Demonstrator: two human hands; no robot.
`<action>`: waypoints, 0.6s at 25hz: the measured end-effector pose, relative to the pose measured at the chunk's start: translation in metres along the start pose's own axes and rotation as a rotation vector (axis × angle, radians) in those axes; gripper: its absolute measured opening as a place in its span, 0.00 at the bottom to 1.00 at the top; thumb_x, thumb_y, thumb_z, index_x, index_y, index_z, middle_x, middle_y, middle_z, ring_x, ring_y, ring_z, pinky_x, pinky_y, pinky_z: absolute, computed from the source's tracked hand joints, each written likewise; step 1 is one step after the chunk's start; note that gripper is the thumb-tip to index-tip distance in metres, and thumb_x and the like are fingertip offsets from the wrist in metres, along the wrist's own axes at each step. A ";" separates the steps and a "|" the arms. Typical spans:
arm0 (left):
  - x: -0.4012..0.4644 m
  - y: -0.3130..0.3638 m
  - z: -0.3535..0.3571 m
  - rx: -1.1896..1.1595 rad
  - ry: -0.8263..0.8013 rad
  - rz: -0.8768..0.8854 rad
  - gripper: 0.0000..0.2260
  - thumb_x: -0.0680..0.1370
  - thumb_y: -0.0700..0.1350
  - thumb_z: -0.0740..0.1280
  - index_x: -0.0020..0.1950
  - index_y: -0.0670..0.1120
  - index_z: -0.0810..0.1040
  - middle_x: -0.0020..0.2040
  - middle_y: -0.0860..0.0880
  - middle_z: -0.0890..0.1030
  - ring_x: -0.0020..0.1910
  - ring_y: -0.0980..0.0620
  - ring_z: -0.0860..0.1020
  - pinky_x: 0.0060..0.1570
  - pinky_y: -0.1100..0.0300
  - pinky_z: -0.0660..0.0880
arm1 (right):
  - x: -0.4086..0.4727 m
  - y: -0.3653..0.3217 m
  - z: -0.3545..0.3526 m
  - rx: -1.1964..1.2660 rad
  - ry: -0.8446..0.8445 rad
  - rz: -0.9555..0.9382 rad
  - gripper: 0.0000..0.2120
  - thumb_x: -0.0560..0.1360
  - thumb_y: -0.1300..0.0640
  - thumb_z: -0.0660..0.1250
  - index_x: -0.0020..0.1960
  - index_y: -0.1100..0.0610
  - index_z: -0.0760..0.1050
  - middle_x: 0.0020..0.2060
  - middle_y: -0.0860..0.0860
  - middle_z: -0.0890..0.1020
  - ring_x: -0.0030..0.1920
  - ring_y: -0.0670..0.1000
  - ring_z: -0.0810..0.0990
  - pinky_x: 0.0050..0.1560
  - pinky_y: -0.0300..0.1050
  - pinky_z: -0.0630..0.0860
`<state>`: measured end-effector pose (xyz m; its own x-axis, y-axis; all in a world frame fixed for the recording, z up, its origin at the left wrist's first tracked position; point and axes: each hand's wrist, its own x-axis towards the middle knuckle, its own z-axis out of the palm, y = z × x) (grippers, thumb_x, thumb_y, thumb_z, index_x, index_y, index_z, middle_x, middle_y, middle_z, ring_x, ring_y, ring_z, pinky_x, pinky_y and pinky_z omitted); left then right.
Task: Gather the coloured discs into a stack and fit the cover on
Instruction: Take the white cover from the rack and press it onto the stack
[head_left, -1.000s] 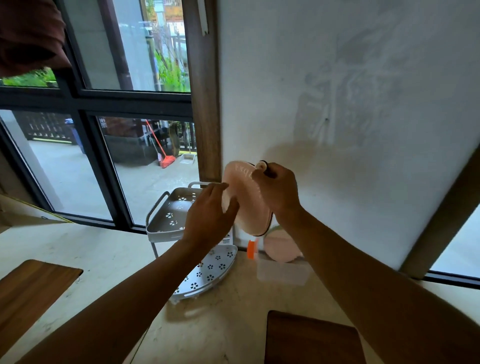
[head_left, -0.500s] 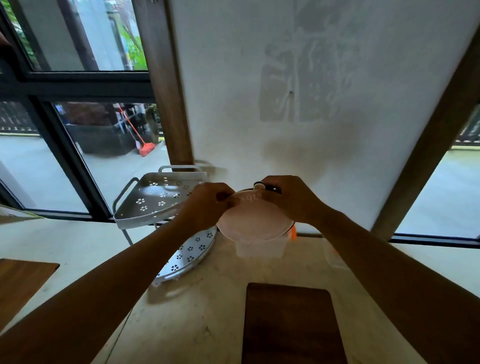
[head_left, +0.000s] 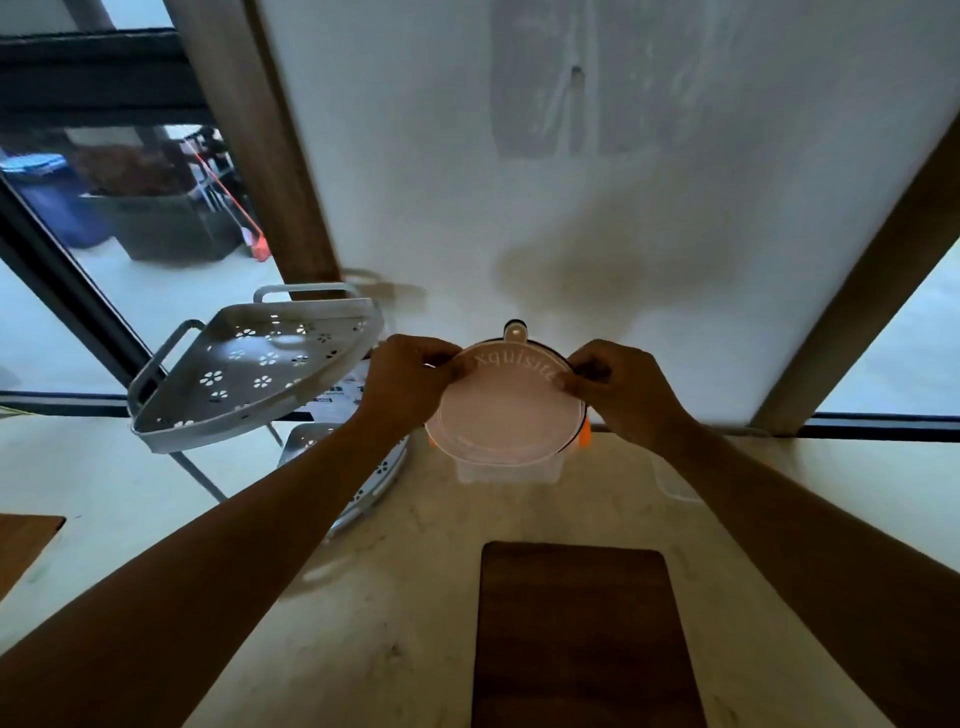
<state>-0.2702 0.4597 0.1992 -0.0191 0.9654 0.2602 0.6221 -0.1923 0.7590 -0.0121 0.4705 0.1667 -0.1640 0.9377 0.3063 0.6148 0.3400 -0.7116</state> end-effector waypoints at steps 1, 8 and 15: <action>0.010 -0.008 0.007 0.038 -0.004 0.003 0.05 0.75 0.45 0.74 0.49 0.46 0.87 0.43 0.48 0.87 0.37 0.60 0.81 0.41 0.68 0.77 | 0.010 0.008 0.003 -0.009 0.009 0.009 0.06 0.72 0.48 0.75 0.44 0.50 0.81 0.37 0.41 0.83 0.39 0.40 0.81 0.38 0.35 0.74; 0.094 -0.063 0.055 0.232 -0.044 -0.002 0.08 0.75 0.49 0.73 0.49 0.46 0.87 0.47 0.46 0.88 0.45 0.50 0.82 0.52 0.57 0.75 | 0.081 0.064 0.038 -0.170 -0.001 -0.051 0.08 0.75 0.50 0.72 0.46 0.55 0.82 0.36 0.44 0.81 0.34 0.40 0.77 0.35 0.26 0.67; 0.118 -0.126 0.106 0.228 -0.105 -0.050 0.08 0.73 0.48 0.76 0.47 0.45 0.87 0.44 0.45 0.88 0.43 0.49 0.83 0.53 0.54 0.79 | 0.096 0.127 0.090 -0.193 -0.055 0.020 0.05 0.77 0.54 0.69 0.47 0.55 0.81 0.37 0.51 0.84 0.36 0.52 0.80 0.37 0.44 0.74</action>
<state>-0.2679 0.6170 0.0706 0.0198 0.9881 0.1527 0.7834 -0.1102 0.6117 -0.0186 0.6099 0.0487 -0.1892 0.9483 0.2549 0.7537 0.3067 -0.5814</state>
